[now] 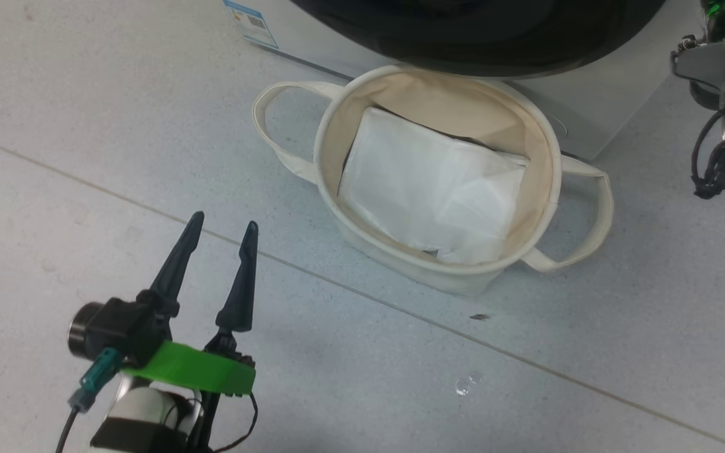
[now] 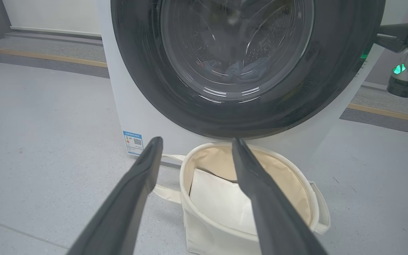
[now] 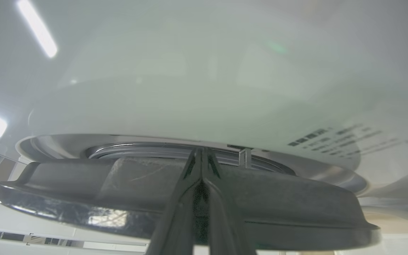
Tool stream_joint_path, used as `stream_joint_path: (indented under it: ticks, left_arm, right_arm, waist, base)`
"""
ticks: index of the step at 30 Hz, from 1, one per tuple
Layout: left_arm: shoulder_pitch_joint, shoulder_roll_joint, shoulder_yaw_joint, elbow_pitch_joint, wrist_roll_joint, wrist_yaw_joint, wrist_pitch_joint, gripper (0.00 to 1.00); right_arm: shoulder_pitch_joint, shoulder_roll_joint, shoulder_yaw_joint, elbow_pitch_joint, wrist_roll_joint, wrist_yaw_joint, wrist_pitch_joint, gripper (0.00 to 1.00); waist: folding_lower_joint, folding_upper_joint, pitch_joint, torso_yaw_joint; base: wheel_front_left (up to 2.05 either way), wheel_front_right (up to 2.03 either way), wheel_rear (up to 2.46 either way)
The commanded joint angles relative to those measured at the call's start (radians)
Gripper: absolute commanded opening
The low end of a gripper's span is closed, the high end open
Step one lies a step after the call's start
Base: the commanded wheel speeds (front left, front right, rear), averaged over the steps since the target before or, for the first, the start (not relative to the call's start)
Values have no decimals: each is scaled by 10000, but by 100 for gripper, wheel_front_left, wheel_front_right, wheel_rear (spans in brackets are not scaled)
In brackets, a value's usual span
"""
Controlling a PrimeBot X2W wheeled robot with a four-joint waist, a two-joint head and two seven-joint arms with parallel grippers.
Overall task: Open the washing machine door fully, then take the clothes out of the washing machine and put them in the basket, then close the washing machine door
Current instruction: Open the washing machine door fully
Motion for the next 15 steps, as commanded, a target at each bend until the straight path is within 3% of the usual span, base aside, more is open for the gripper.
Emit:
stream_joint_path:
  ticks: [1, 10, 15]
  left_arm:
    - [-105, 256, 388, -237, 68, -29, -118, 100]
    - [34, 351, 394, -130, 59, -60, -119, 100]
    - [176, 457, 381, 19, 22, -89, -119, 100]
  right_arm:
    - [-396, 108, 184, -259, 104, 42, 189, 0]
    - [-219, 251, 895, -54, 446, 42, 1824, 0]
    - [60, 276, 1693, 37, -70, 42, 2356, 0]
  waist:
    - [0, 0, -37, 16]
    - [0, 0, -486, -265]
    - [0, 0, -901, -588]
  base:
    - [0, 0, 0]
    - [0, 0, 0]
    - [0, 0, 0]
